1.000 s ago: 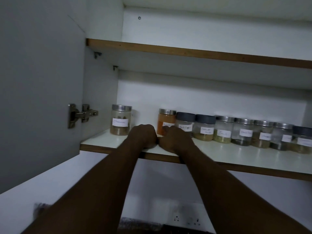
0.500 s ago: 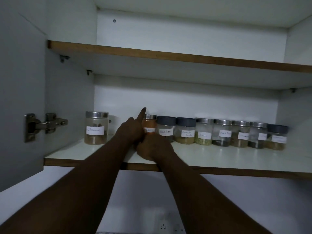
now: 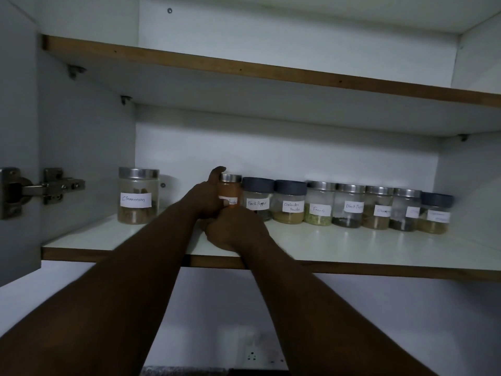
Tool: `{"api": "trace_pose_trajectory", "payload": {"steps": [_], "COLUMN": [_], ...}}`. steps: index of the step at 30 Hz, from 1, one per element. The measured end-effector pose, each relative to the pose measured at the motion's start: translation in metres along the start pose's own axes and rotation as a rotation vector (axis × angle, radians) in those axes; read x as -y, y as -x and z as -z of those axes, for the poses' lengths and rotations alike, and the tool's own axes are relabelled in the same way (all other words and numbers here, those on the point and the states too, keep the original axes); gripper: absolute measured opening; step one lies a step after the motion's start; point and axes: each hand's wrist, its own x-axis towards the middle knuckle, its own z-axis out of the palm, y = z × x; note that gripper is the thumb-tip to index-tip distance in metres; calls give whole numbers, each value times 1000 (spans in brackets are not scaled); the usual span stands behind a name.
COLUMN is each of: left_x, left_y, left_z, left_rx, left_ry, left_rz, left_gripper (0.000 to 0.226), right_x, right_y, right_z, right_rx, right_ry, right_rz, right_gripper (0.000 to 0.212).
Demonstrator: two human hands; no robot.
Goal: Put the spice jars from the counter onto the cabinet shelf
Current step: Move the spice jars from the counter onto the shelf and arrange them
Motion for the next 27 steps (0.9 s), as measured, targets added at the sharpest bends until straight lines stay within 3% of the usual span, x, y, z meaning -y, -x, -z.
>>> {"api": "trace_pose_trajectory", "payload": {"steps": [10,12,15,20,23,27], "left_x": [-2,-2,-4,-8,6,30], "left_y": [6,17,47,102,136,157], "left_z": [-2,1,13,33,54,82], "left_rx": [-3,-33,-24,-88,-274,-448], "left_ry": [65,-43,-339,-553,-541,-353], "left_rz": [144,155,138,159,251,442], "left_gripper": [116,99,55,20,13,36], "right_x": [2,3,4,9,14,29], "right_y": [1,2,2,6,10,12], "right_z": [5,5,7,13,17,16], "right_rx": [26,26,18,-19,-27,20], "right_ry": [2,-7,19,150,128,188], "right_rz": [5,-10,-32,69,117,69], "right_gripper": [35,33,36,37,28,34]}}
